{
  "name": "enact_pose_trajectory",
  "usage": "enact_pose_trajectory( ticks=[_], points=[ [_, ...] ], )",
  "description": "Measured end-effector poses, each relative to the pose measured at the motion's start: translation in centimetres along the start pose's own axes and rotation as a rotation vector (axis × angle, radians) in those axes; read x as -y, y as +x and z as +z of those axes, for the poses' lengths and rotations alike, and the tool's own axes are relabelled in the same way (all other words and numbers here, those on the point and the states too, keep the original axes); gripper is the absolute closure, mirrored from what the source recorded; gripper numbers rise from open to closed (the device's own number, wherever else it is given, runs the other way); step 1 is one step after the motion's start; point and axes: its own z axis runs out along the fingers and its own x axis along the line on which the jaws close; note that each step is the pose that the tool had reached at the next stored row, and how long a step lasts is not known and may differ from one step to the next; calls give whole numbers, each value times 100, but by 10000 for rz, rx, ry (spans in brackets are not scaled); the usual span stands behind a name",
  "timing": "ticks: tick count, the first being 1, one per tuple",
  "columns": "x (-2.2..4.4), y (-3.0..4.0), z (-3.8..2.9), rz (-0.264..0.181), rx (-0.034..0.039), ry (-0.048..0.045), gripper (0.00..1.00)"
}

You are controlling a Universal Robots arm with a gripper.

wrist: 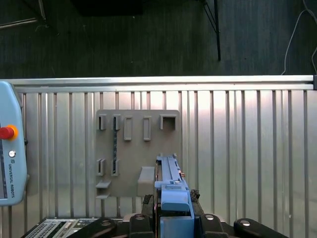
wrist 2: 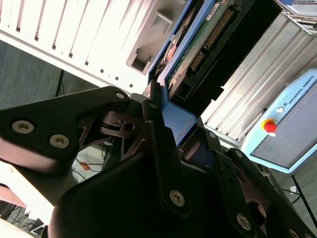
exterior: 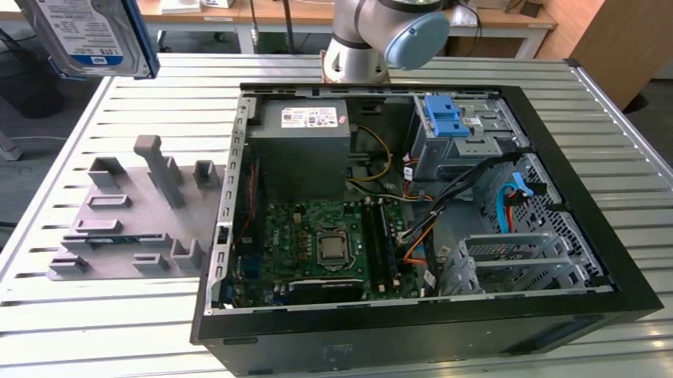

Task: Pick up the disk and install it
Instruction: 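Pick up the disk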

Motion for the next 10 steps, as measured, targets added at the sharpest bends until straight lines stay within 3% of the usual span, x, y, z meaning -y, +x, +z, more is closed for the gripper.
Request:
enact_pose_trajectory(
  ticks=[10],
  points=[
    [112,-3,1,0,1,1,64]
  ],
)
